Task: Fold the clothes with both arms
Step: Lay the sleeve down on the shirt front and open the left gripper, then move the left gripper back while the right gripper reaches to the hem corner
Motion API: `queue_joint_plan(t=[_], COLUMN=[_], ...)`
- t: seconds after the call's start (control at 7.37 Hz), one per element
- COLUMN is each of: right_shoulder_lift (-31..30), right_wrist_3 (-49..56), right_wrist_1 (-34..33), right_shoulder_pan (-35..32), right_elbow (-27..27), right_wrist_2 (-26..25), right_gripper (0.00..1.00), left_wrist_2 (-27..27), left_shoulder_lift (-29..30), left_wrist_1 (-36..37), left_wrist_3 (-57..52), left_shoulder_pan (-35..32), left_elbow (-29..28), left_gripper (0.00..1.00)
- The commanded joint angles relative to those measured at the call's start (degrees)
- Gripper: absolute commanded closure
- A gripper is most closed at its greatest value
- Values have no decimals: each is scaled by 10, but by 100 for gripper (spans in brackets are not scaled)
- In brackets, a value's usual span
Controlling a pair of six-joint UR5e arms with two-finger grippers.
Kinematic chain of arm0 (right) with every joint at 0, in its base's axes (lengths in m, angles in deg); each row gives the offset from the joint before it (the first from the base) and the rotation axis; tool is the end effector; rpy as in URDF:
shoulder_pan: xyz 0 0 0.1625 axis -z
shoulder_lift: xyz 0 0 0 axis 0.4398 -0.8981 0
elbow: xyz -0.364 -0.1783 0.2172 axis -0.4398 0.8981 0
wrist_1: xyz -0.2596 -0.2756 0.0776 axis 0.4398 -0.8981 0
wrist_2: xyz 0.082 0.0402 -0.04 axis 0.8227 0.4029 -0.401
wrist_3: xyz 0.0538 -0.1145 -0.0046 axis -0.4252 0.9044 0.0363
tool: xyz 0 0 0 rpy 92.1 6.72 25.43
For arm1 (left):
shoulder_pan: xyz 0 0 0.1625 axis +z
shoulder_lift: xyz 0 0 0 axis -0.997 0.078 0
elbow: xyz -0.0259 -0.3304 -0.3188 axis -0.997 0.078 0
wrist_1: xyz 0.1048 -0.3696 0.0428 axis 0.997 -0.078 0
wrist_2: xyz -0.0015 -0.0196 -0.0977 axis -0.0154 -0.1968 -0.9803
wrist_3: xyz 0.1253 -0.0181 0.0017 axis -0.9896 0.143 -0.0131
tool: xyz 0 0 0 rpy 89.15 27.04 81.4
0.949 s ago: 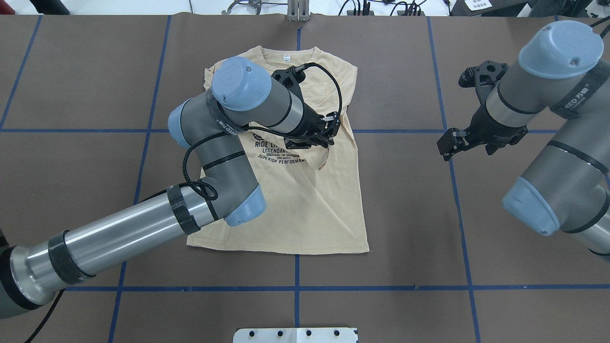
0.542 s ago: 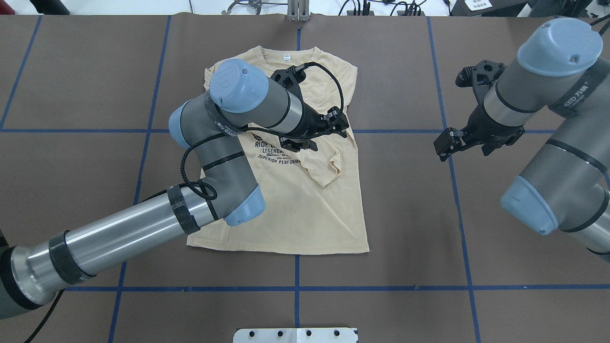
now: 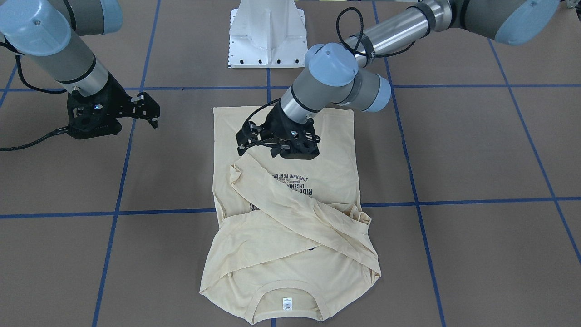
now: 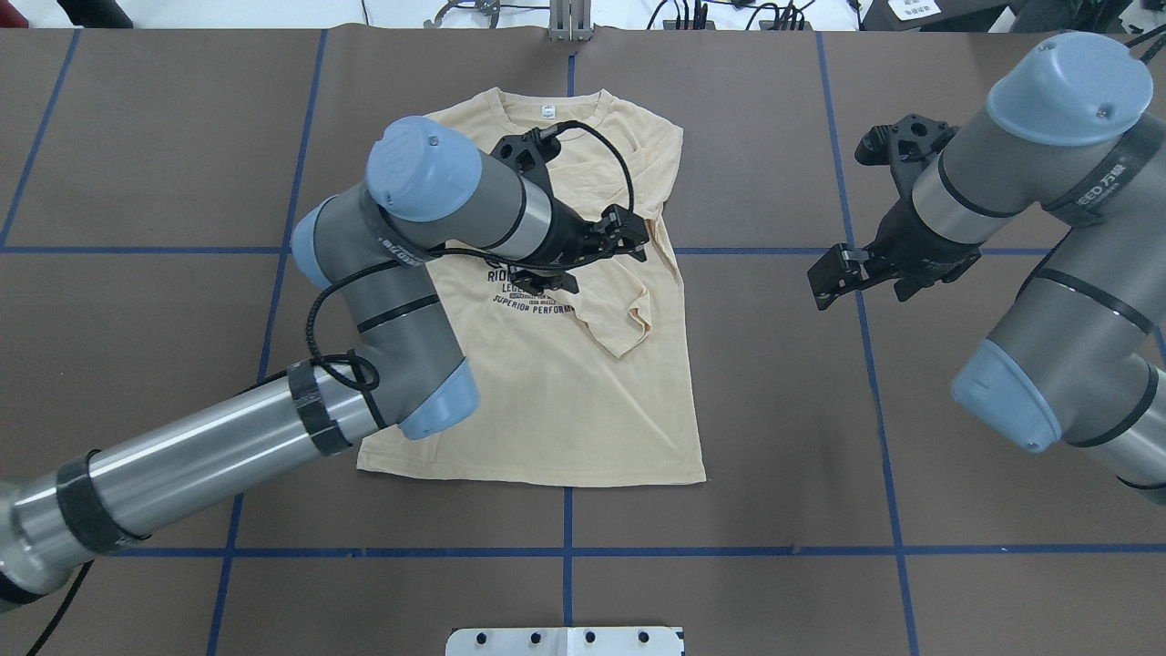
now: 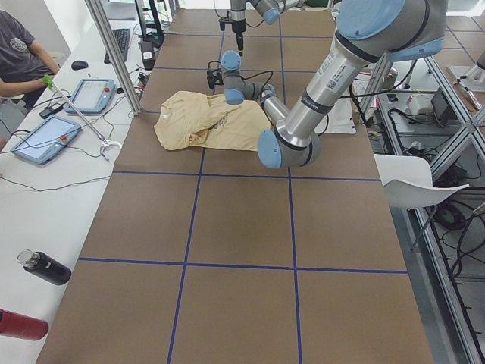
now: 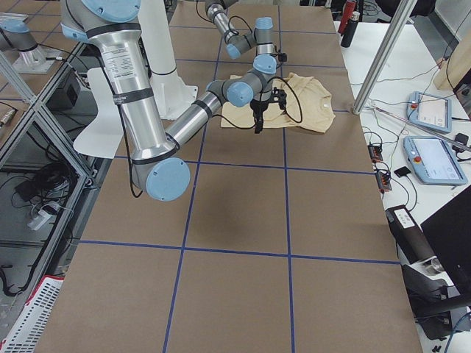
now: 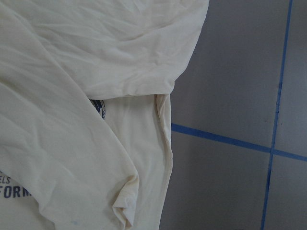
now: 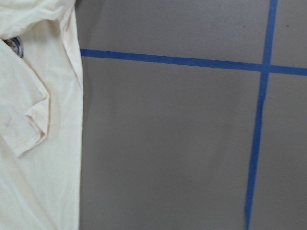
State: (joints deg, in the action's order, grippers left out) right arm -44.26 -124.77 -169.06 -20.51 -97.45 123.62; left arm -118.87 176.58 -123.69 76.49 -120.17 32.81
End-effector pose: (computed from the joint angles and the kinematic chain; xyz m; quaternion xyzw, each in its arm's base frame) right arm -0.3387 -0.4443 0.3770 0.0089 -0.4380 -0.0417 0.8980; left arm 0.5651 -0.4873 0.2211 -0.0007 0.6154 -0.1209 0.7789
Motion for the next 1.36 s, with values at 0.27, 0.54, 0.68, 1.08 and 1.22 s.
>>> queue_joint_plan(t=[0.27,0.54,0.68,1.08,1.22], right_shoulder_lift=[-2,7,8,7,7], right_wrist_3=[-215,-248,-248,-247,-245], right_wrist_1=[116,114,114,110,109], right_shoulder_pan=[180,267,273,256,257], right_elbow=[-4,7,24,24,31], right_wrist_2=[-136,-204,-209,-209,-210], right_gripper=[0,0,0,0,0], left_wrist_2=[4,32,33,46,45], left_shoulder_lift=[-149,-185,-189,-192,-192], left_wrist_1=[148,149,150,150,153], left_wrist_3=[-31,-38,-38,-39,-38], left_shoulder_pan=[-10,-10,-10,-3,-2], left_elbow=[228,280,287,289,289], left_gripper=[1,1,1,1,1])
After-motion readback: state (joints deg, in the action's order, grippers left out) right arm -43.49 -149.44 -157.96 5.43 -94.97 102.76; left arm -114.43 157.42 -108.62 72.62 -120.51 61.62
